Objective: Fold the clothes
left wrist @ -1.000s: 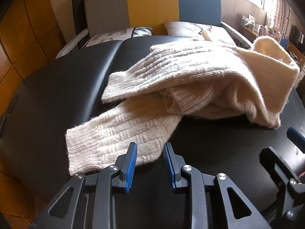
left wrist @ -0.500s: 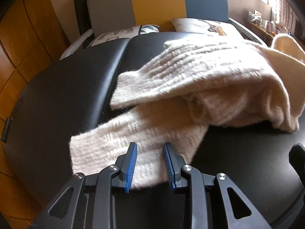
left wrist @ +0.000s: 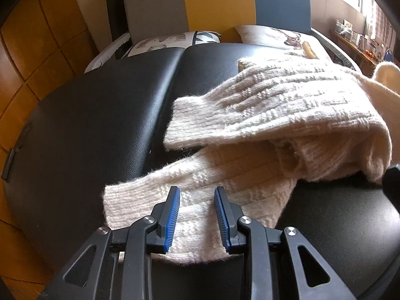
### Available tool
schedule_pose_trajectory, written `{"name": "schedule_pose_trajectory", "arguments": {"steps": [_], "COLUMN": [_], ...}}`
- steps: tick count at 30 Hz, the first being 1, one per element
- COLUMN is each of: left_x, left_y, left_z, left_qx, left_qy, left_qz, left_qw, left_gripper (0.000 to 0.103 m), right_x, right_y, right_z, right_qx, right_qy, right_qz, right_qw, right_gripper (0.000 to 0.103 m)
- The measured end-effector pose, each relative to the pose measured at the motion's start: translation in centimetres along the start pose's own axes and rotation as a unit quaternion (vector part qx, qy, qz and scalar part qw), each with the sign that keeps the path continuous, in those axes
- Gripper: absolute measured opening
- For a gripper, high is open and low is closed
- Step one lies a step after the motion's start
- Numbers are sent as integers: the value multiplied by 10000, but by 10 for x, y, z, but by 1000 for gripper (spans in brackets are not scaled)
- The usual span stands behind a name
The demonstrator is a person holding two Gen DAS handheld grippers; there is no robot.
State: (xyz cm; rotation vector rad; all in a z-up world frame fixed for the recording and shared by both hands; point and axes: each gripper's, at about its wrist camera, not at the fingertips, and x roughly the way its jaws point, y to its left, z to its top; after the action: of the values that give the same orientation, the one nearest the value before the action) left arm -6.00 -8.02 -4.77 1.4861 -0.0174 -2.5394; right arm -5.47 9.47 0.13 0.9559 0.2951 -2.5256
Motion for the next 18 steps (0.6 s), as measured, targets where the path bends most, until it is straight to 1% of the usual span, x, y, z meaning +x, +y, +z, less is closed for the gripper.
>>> {"name": "schedule_pose_trajectory", "arguments": {"steps": [5,6,9,11,13,14,15,16,17,18], "left_x": [0,1,1,0,0,0,0,0,0,0], "left_y": [3,3,4,5,6,6,6,7,8,8], "left_z": [-4,-5,-8,-10,-12,-12,-13,-14,-14,-15], "left_qx": [-32,-38,-72,-115,-120,-116,-115,-120,-124,-127], "left_qy": [-1,-2,-35,-51,-77,-83,-97,-105,-100,-93], "left_qz": [-62,-74,-82,-110,-131,-136,-139,-140,-147,-155], "left_qw": [10000,10000,9999,9999,9998,9998,9998,9998,9998,9998], "left_gripper": [28,28,28,28,28,28,28,28,28,28], "right_x": [5,6,8,17,26,31,36,40,45,49], "right_y": [3,4,6,13,21,25,30,33,35,37], "right_z": [2,3,4,6,8,10,11,13,14,16], "right_qx": [-47,-56,-84,-449,-861,-1051,-1237,-1354,-1450,-1480], "right_qy": [-48,-57,-86,-15,68,108,149,187,224,262], "right_qz": [-9,-10,-16,-235,-482,-561,-624,-676,-725,-719], "right_qw": [10000,10000,9999,9987,9951,9928,9902,9883,9865,9860], "right_gripper": [102,99,95,94,91,85,76,72,64,61]}}
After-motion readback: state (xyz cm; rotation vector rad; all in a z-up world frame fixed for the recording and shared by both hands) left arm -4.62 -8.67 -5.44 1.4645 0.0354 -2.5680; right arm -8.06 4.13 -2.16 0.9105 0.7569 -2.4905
